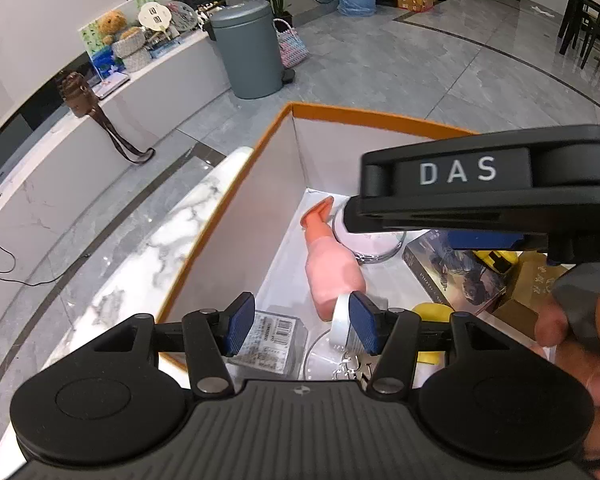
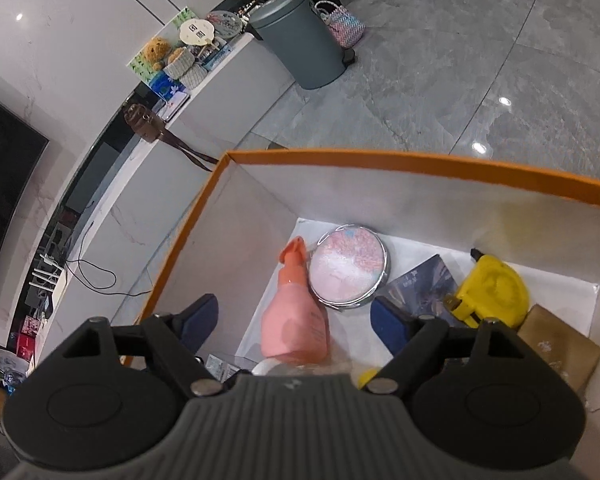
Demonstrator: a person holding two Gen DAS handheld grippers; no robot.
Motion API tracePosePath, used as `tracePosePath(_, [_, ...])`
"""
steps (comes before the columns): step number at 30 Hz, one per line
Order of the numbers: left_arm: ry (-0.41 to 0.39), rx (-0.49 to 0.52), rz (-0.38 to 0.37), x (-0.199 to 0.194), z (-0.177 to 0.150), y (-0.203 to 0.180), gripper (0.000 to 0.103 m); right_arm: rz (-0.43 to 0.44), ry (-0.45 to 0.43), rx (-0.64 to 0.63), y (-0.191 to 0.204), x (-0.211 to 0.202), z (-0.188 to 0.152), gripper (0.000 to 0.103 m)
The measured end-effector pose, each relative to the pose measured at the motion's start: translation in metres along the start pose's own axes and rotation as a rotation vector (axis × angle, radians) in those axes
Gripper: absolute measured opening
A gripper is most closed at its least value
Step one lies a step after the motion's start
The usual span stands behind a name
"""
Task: Organize rigid objects
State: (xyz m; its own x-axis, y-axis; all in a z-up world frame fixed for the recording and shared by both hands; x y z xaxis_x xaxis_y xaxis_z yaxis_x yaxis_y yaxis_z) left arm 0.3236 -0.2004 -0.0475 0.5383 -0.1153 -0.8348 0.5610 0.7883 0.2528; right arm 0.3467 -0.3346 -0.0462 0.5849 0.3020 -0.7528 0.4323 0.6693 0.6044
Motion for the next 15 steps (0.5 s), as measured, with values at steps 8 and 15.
tracePosePath(8, [-0.028, -0.03, 0.03, -0.033, 0.007, -0.005, 0.069, 0.024, -0.027, -0.002, 0.0, -0.03, 0.007, 0.082])
tracePosePath(15, [-0.047, -0.056, 0.031, -0.055, 0.01, -0.015, 0.069, 0.043, -0.056, -0.024, -0.004, -0.055, 0.015, 0.082])
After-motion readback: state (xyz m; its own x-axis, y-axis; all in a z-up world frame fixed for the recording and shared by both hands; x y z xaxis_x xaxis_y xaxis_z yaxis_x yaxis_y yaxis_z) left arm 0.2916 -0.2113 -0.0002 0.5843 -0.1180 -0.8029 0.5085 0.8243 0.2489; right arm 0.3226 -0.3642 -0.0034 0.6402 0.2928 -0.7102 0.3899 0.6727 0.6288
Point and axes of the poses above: each gripper's, at about its wrist camera, not at the fingertips, and x roughly the way its jaws point, y to its left, z to its top, the point moved 8 cm from there along x, roughly the way its jaws point, and after that the axes turned 11 degrees about x, right-handed, at the moved point
